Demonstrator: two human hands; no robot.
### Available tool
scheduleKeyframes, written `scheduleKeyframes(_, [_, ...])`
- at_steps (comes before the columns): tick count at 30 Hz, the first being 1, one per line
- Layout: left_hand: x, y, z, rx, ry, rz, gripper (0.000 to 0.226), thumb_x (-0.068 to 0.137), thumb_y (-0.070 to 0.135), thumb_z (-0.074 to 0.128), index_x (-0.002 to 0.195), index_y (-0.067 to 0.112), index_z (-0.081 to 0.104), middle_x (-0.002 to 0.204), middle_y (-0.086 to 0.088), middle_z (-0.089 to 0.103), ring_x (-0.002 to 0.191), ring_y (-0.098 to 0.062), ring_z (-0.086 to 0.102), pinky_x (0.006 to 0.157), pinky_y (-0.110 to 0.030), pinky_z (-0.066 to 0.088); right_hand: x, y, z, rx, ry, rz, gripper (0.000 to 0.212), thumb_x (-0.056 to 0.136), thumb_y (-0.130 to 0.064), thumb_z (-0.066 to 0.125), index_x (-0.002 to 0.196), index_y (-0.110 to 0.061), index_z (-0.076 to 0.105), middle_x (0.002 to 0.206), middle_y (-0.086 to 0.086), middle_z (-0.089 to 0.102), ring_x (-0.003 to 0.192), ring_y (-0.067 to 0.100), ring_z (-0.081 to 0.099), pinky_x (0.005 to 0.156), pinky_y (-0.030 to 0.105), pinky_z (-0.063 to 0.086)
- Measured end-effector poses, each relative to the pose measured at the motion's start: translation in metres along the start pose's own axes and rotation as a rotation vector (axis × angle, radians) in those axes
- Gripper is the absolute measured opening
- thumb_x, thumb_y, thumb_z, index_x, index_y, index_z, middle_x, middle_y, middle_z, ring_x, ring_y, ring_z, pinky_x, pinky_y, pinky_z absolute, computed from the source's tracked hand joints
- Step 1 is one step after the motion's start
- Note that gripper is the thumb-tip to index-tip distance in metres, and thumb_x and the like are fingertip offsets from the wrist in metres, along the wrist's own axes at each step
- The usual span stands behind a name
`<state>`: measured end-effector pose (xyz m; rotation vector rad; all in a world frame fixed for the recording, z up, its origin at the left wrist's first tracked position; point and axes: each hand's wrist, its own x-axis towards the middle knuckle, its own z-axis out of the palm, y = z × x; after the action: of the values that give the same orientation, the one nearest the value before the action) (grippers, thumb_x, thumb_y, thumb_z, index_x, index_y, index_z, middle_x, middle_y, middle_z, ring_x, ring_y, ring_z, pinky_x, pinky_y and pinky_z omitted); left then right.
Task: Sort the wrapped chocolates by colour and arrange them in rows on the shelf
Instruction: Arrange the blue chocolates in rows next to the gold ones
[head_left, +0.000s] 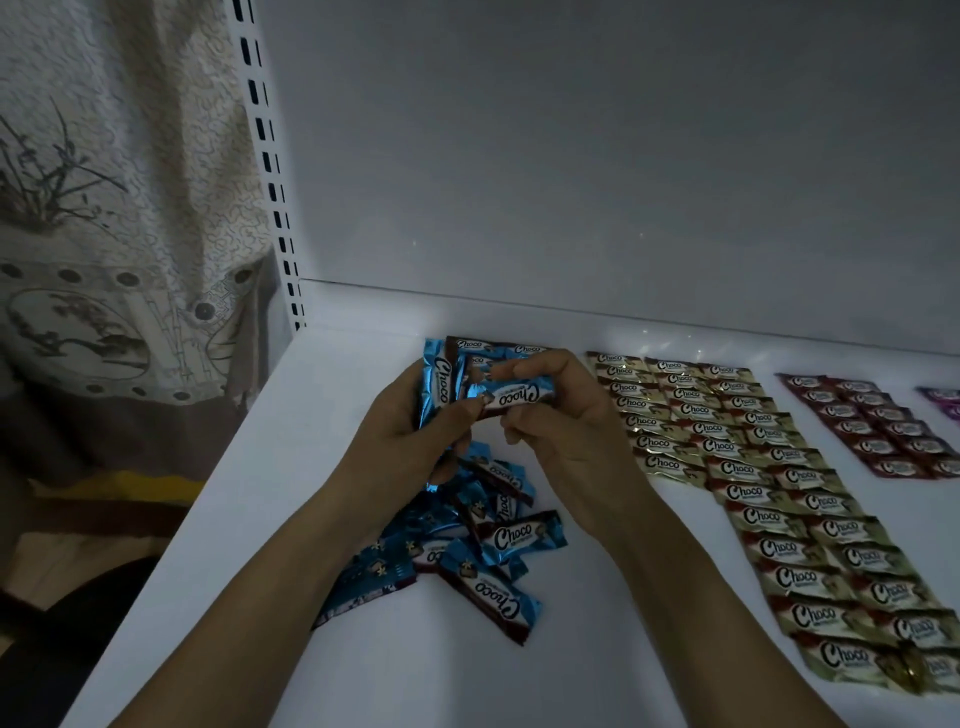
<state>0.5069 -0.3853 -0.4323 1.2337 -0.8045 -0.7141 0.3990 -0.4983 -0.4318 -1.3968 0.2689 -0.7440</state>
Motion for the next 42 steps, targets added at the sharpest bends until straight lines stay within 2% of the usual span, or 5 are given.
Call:
scheduleKeyframes(19, [0.005, -0.012, 0.001, 0.213, 0.117, 0.193, 0.025, 0.093, 0.036, 0.041, 0.103, 0.016, 0.052, 0.074, 0.011, 0.066, 0.055, -0.004, 0.050, 0.046, -0.015, 0.038, 0.006, -0.008, -0.010, 0.208, 0.437, 0.049, 0.005, 0.087, -0.011, 0.060, 0.087, -0.015, 0.062, 0.078, -0.005, 0.066, 0.079, 0.010, 0.061, 0.077, 0.026, 0.049])
scheduleKeyframes(24, [0.004, -0.016, -0.013, 0.748, 0.199, 0.334, 0.029, 0.092, 0.039, 0.037, 0.101, 0.015, 0.051, 0.062, 0.017, 0.055, 0.056, 0.003, 0.055, 0.051, -0.009, 0.038, 0.008, 0.004, -0.049, -0.830, 0.417, -0.117, 0.014, 0.092, -0.022, 0.061, 0.106, -0.021, 0.061, 0.078, -0.010, 0.062, 0.070, 0.006, 0.058, 0.064, 0.019, 0.046])
scheduleKeyframes(28, [0.003, -0.021, -0.012, 0.972, 0.204, 0.369, 0.048, 0.091, 0.044, 0.031, 0.118, 0.011, 0.053, 0.092, -0.002, 0.068, 0.073, -0.014, 0.060, 0.063, -0.029, 0.049, 0.007, 0.019, -0.053, -1.287, 0.228, -0.092, 0.020, 0.092, -0.030, 0.059, 0.111, -0.027, 0.067, 0.096, -0.003, 0.067, 0.095, 0.019, 0.057, 0.091, 0.039, 0.040])
scheduleKeyframes(35, [0.003, -0.019, -0.011, 0.916, 0.209, 0.357, 0.050, 0.089, 0.046, 0.031, 0.116, 0.011, 0.054, 0.088, 0.007, 0.064, 0.066, 0.004, 0.050, 0.059, -0.012, 0.035, 0.003, 0.020, -0.048, -1.390, 0.246, -0.200, 0.023, 0.085, -0.010, 0.064, 0.105, -0.020, 0.070, 0.098, 0.002, 0.068, 0.094, 0.024, 0.056, 0.086, 0.039, 0.041])
scheduleKeyframes(42, [0.000, -0.019, -0.012, 0.912, 0.151, 0.395, 0.052, 0.091, 0.048, 0.035, 0.119, 0.009, 0.054, 0.087, 0.001, 0.070, 0.073, -0.017, 0.065, 0.068, -0.038, 0.055, -0.002, 0.018, -0.033, -1.373, 0.149, -0.148, 0.025, 0.087, -0.002, 0.055, 0.103, -0.012, 0.070, 0.096, 0.009, 0.068, 0.091, 0.025, 0.054, 0.071, 0.029, 0.036])
